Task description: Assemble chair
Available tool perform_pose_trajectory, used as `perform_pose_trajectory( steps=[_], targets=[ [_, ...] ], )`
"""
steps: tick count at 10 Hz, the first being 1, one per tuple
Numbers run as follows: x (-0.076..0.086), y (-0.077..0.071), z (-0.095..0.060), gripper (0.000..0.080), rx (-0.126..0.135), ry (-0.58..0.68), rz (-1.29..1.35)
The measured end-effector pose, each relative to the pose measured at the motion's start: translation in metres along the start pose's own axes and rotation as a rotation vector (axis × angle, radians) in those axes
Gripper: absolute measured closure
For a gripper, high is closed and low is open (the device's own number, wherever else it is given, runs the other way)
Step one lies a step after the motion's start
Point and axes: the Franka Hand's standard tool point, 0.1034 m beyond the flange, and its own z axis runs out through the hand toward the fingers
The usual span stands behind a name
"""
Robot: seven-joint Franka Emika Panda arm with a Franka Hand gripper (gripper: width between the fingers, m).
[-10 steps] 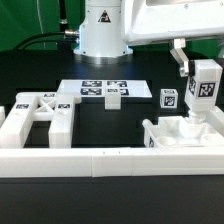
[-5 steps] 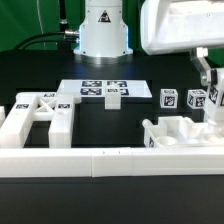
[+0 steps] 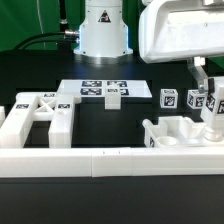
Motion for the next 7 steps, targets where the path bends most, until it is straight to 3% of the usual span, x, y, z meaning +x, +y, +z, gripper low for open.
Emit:
perform_pose_trajectory(
  steps=[7],
  targets=[
    [-0.0093, 0.0017, 0.0076, 0.0512, -0.011, 0.084, -0.004]
  ],
)
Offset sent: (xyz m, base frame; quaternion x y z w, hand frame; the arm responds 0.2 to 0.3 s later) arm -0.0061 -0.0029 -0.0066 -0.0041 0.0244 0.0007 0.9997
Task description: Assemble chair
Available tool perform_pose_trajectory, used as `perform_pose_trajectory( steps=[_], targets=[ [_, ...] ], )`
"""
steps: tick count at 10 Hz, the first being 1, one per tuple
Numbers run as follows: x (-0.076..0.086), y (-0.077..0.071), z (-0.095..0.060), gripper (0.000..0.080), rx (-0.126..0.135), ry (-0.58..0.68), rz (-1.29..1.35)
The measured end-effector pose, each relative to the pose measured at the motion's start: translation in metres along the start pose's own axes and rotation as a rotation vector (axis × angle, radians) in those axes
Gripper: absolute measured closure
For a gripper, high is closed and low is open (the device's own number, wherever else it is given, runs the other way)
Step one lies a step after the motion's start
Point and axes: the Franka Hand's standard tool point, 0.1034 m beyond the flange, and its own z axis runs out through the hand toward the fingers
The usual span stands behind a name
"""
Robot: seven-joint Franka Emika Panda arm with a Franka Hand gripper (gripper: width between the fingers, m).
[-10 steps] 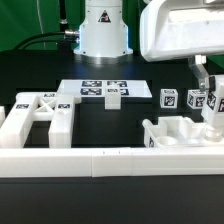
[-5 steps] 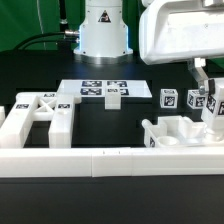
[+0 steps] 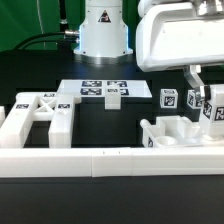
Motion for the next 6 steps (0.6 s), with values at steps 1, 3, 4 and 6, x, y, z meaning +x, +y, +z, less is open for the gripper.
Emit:
perform_pose_trajectory(
  steps=[1, 3, 4, 6],
  targets=[
    [0.0002, 0.0, 0.0, 0.0512, 0.0, 0.0, -0.001],
    [0.0002, 0.0, 0.0001, 0.0511, 0.0, -0.001, -0.002],
    [0.0003, 0.0, -0.0002, 0.0319, 0.001, -0.004, -0.002],
    [0.0073, -0.0007, -0.0055, 0.0188, 0.004, -0.019, -0.003]
  ],
)
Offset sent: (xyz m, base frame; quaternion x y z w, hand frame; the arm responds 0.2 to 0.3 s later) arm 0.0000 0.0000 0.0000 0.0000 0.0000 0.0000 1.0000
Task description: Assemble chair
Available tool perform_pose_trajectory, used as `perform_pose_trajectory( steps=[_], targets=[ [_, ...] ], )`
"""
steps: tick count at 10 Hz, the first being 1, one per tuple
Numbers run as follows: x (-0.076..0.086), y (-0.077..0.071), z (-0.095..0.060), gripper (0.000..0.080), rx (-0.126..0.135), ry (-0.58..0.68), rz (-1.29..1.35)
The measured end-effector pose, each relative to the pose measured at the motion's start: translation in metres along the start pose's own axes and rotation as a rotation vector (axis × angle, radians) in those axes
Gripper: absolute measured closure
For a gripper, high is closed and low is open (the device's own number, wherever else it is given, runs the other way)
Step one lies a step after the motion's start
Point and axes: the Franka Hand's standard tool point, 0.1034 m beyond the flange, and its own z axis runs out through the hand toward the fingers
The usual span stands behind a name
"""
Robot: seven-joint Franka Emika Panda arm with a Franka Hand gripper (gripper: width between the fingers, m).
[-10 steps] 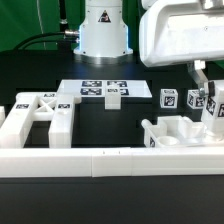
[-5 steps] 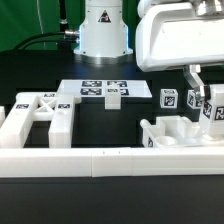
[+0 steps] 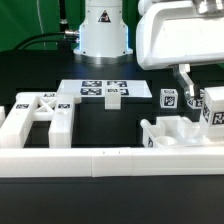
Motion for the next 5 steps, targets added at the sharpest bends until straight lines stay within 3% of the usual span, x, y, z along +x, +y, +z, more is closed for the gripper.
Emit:
perform_pose_trajectory(
  steps=[5],
  targets=[
    [0.022, 0.009, -0.013, 0.0151, 0.002, -0.035, -0.002]
  ],
)
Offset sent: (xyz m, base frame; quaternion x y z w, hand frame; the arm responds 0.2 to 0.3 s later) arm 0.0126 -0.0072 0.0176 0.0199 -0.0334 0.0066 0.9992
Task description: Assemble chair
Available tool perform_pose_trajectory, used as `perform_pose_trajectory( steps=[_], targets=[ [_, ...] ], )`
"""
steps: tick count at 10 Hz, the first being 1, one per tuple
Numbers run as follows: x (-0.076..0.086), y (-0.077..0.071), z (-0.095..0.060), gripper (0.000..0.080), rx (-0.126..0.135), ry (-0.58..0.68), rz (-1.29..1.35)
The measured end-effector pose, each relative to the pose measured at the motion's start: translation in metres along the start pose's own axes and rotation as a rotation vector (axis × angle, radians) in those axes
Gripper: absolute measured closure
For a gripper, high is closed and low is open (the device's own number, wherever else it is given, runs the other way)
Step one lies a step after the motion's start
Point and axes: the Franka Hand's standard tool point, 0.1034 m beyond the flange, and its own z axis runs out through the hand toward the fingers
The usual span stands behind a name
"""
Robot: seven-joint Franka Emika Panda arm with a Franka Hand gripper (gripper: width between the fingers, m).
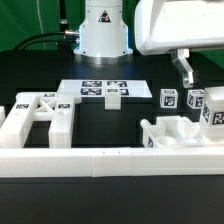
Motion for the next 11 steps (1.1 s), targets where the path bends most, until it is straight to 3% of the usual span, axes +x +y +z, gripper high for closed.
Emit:
perform_pose_trajectory(
  steps=[3, 8, 11],
  targets=[
    [-0.004, -0.002, 0.002, 0.0151, 0.007, -0.05, -0.001],
    [-0.021, 0.0, 0.013, 0.0151, 0.042, -0.397, 0.007],
    [-0.022, -0.001, 0.018, 0.0151, 0.067, -0.592, 0.009]
  ],
)
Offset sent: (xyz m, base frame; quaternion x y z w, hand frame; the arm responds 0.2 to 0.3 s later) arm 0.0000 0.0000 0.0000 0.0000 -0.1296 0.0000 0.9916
